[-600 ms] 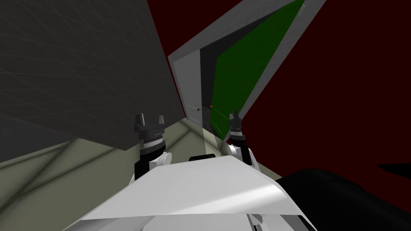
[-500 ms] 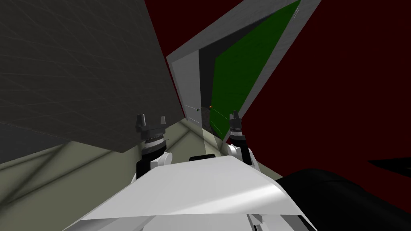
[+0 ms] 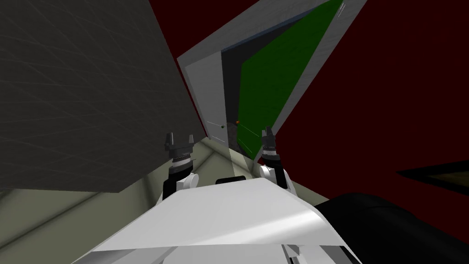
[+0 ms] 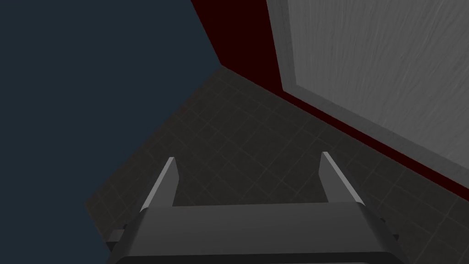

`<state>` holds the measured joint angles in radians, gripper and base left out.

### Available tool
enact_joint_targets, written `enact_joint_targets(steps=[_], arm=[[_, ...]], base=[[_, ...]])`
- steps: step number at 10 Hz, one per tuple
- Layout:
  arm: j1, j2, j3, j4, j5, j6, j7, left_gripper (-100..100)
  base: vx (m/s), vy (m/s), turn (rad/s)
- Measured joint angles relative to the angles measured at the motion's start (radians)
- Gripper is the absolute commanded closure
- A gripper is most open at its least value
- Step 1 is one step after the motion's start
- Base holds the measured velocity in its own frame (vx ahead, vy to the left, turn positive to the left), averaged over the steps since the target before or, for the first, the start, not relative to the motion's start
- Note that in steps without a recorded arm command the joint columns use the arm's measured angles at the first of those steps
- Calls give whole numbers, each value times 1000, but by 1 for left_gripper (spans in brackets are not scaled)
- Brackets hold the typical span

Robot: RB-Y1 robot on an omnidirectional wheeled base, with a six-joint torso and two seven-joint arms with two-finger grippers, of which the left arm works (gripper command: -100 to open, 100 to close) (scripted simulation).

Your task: Push the door open

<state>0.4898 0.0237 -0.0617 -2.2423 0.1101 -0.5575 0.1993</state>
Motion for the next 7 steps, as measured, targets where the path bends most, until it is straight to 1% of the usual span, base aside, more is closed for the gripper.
enact_joint_targets(steps=[1, 2, 4, 6, 7], arm=[[-4, 4, -5, 22, 8, -9, 11, -100], [-3, 8, -12, 39, 14, -19, 20, -100], [-25, 19, -14, 87, 37, -27, 46, -100], [-35, 31, -20, 135, 62, -45, 77, -100], [-40, 36, -22, 158, 72, -54, 90, -100]], base=[[89, 51, -90], [113, 72, -195], [114, 95, -219], [101, 87, -134], [112, 87, -239]])
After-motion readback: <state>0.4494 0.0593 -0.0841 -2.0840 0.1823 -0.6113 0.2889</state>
